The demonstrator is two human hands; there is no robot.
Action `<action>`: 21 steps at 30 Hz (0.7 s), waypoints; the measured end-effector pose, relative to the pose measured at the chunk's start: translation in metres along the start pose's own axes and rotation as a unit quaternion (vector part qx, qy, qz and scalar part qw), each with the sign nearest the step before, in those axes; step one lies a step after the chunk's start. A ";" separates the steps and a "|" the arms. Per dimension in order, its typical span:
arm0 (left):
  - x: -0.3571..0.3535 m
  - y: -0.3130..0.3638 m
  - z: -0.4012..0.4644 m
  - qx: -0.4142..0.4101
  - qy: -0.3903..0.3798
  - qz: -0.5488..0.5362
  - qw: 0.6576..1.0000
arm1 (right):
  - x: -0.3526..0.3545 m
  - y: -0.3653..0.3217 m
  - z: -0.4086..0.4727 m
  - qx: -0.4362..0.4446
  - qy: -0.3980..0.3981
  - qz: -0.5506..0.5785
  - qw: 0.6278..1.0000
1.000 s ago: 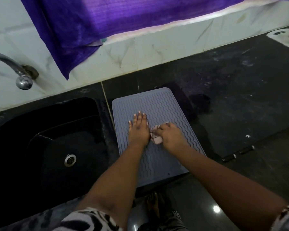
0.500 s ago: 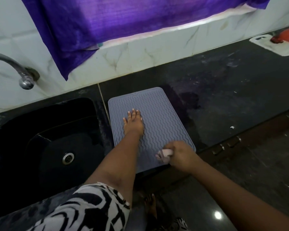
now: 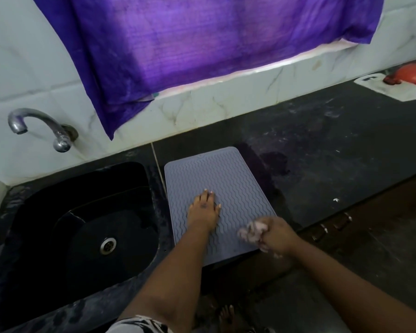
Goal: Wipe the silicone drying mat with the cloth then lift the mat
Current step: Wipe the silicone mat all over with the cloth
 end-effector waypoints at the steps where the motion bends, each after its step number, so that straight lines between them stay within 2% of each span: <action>1: 0.003 0.000 0.003 -0.003 0.011 0.002 1.000 | 0.014 -0.004 0.010 -0.032 0.018 0.048 0.998; 4: 0.015 0.001 0.016 -0.007 0.029 -0.009 1.000 | 0.047 -0.018 0.050 -0.061 0.050 0.024 0.997; 6: 0.024 0.001 0.033 -0.017 0.024 -0.022 0.999 | 0.061 -0.036 0.084 -0.051 0.082 -0.042 0.994; 10: 0.041 0.003 0.093 -0.014 0.029 -0.029 0.999 | 0.072 -0.071 0.162 -0.013 0.136 -0.076 0.988; 12: 0.047 0.002 0.125 -0.012 0.031 -0.032 0.999 | 0.069 -0.084 0.198 0.027 0.157 -0.073 0.985; 15: 0.051 -0.005 0.164 -0.033 0.037 -0.016 0.999 | 0.064 -0.096 0.254 0.053 0.148 -0.020 0.987; 18: 0.044 -0.015 0.179 -0.046 0.017 0.014 0.999 | 0.060 -0.092 0.302 0.039 0.163 -0.129 0.977; 21: 0.031 -0.023 0.182 -0.038 0.027 -0.010 0.999 | 0.044 -0.075 0.319 0.034 0.114 -0.291 0.949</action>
Point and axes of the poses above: each hand's wrist, its own z-axis towards the middle knuckle, its own x-axis out of the back of the hand, y = z × x, the point moved 1 cm from there along z, towards the middle knuckle, and after that the axes turned 3 degrees about -y, right-handed, at the moved point
